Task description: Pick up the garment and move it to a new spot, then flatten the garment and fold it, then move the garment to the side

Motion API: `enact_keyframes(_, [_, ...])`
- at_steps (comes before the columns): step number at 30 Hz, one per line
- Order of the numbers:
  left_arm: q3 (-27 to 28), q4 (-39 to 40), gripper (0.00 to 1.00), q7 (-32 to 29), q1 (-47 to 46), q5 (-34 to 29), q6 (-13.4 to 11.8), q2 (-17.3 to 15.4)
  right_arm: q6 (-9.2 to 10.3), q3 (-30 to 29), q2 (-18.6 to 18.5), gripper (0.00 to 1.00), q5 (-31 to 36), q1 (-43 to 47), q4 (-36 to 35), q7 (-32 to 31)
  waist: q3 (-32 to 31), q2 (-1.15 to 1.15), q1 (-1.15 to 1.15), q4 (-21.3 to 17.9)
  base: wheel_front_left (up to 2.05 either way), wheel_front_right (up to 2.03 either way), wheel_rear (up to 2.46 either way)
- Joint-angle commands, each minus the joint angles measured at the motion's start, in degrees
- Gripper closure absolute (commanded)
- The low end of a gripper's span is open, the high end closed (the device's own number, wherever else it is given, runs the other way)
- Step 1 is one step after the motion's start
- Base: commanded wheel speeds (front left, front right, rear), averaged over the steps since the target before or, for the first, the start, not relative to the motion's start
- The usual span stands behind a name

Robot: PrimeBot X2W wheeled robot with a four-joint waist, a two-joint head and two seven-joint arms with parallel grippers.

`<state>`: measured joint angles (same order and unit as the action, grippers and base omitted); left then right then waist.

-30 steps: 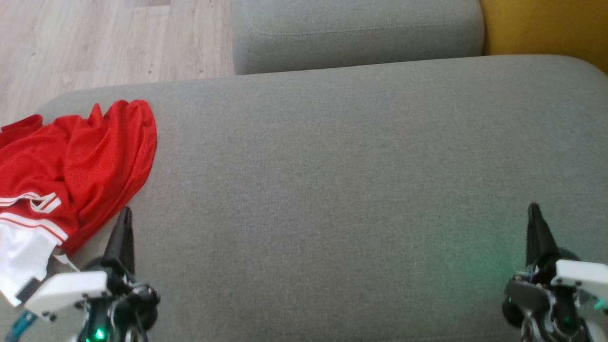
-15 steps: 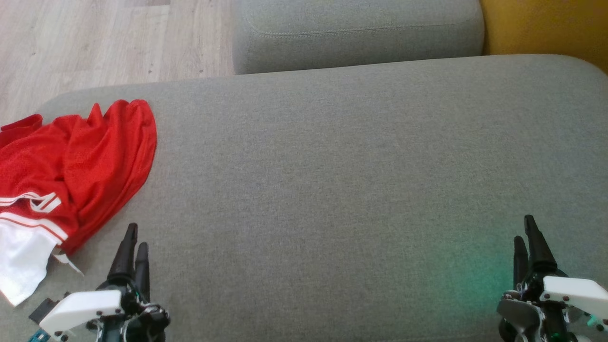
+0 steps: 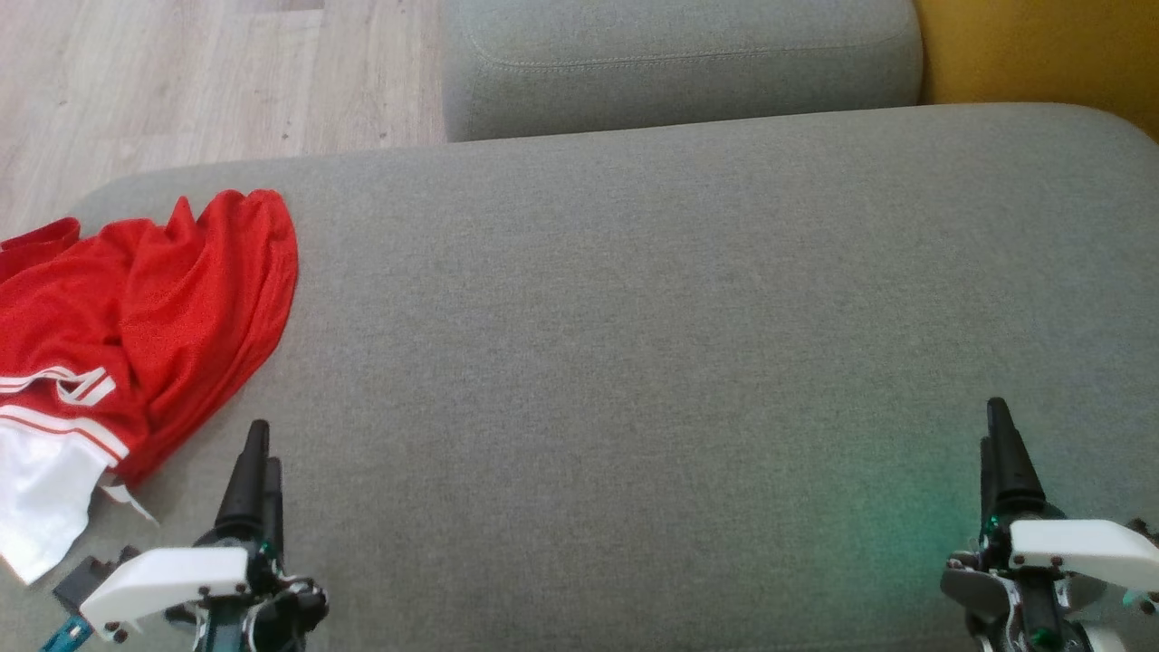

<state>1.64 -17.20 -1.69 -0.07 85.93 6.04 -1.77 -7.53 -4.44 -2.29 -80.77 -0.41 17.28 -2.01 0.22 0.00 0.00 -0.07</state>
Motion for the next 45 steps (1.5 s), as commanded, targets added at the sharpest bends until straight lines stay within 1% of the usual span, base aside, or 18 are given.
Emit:
enact_keyframes(1, [0.03, 2.14, 0.0, 0.53, -1.58, -1.74, -0.13, -0.64, 0.01, 0.47, -0.24, 0.0, 1.94, -1.56, -2.46, 0.56, 0.01, 0.0, 0.0, -0.01, 0.0, 0.0, 0.0])
enact_keyframes(7, [-0.35, 2.65, 0.0, 1.53, -1.47, -7.21, -0.86, -0.67, 0.01, 1.09, -0.26, 0.0, 9.14, -1.55, -3.76, 1.58, 0.12, 0.0, 0.0, 0.0, 0.0, 0.0, 0.0])
enact_keyframes(21, [-0.71, 2.85, 0.0, 3.87, -0.84, -21.44, -1.49, -0.97, 0.02, 2.77, -0.42, 0.0, 25.89, -1.39, -6.44, 3.96, 0.09, 0.0, 0.0, -0.01, 0.0, 0.0, 0.0])
enact_keyframes(24, [-0.63, 3.07, 0.0, 4.38, -0.75, -23.94, -1.51, -0.95, 0.02, 3.05, -0.45, 0.0, 28.81, -1.33, -6.8, 4.48, 0.12, 0.0, 0.0, 0.06, 0.0, 0.0, 0.0])
enact_keyframes(25, [-0.63, 3.07, 0.0, 4.38, -0.75, -23.94, -1.51, -0.95, 0.02, 3.05, -0.45, 0.0, 28.81, -1.33, -6.8, 4.48, 0.12, 0.0, 0.0, 0.06, 0.0, 0.0, 0.0])
enact_keyframes(27, [-0.7, 3.25, 0.0, 4.88, -0.63, -26.6, -1.46, -0.94, 0.02, 3.41, -0.47, 0.0, 31.49, -1.25, -7.16, 4.99, 0.13, 0.0, 0.0, 0.13, 0.0, 0.0, 0.0])
enact_keyframes(32, [-0.75, 3.68, 0.0, 5.72, -0.35, -31.02, -1.35, -0.92, 0.02, 4.11, -0.51, 0.0, 35.78, -1.13, -7.82, 5.84, 0.13, 0.0, 0.0, 0.18, 0.0, 0.0, 0.0])
enact_keyframes(45, [-0.77, 4.58, 0.0, 7.9, 0.34, -40.68, -1.35, -0.88, 0.02, 5.38, -0.51, 0.0, 46.48, -0.68, -9.05, 8.06, 0.29, 0.0, 0.0, 0.2, 0.0, 0.0, 0.0])
